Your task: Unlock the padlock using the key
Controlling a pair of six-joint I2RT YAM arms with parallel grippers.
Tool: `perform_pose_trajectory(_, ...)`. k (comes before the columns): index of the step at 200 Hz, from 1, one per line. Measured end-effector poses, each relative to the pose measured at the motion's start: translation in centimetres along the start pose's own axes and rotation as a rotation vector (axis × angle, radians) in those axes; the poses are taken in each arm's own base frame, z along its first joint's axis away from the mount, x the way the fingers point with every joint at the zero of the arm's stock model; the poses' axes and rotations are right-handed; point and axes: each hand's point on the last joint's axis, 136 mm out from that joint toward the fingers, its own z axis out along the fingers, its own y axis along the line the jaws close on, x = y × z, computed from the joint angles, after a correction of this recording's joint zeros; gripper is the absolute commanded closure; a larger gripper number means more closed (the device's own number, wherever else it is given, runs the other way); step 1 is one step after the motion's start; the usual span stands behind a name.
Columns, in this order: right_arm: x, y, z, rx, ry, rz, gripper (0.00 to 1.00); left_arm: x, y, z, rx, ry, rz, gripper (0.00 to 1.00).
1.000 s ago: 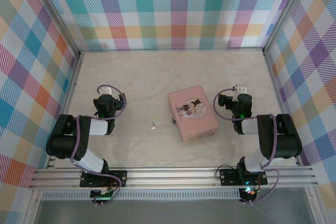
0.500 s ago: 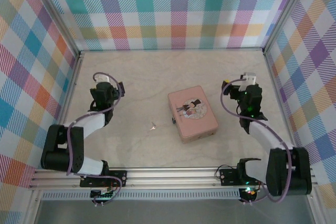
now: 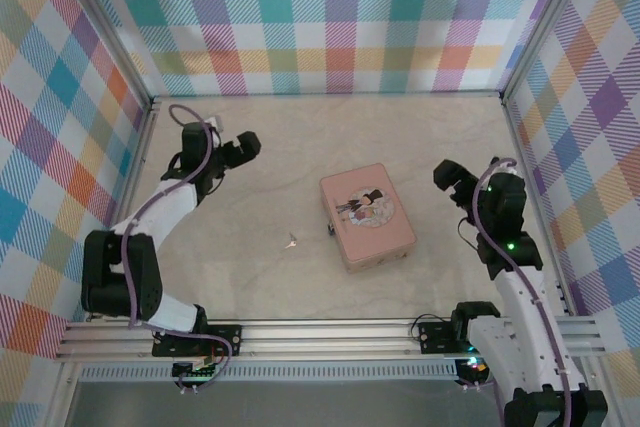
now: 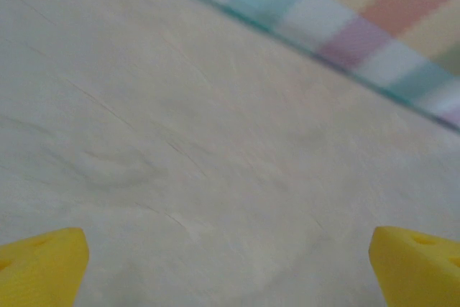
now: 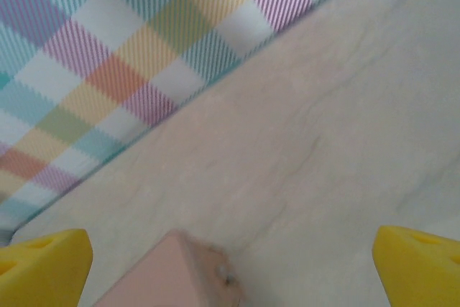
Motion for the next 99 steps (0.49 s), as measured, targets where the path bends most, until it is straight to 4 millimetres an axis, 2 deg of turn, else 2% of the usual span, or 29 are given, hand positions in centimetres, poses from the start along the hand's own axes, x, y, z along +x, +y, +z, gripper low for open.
perform_pose_trajectory(22,3.5,-0.4,-0.6,-0.009,0.153,0.082,0.05,3.3,-3.3,2.1,0.100,0.175,0.017,0.00)
perform_pose_trajectory(50,8.1,-1.2,-2.3,0.002,0.315,0.169,0.06,7.3,-8.2,4.2,0.211,0.364,0.085,0.03)
perform_pose_trajectory(74,11.9,-1.9,-3.3,0.024,0.442,0.220,0.08,9.8,-12.0,5.7,0.283,0.482,0.149,0.06)
perform_pose_trajectory(99,15.5,-2.8,-4.0,0.048,0.548,0.258,0.10,11.9,-14.6,7.0,0.335,0.566,0.199,0.06)
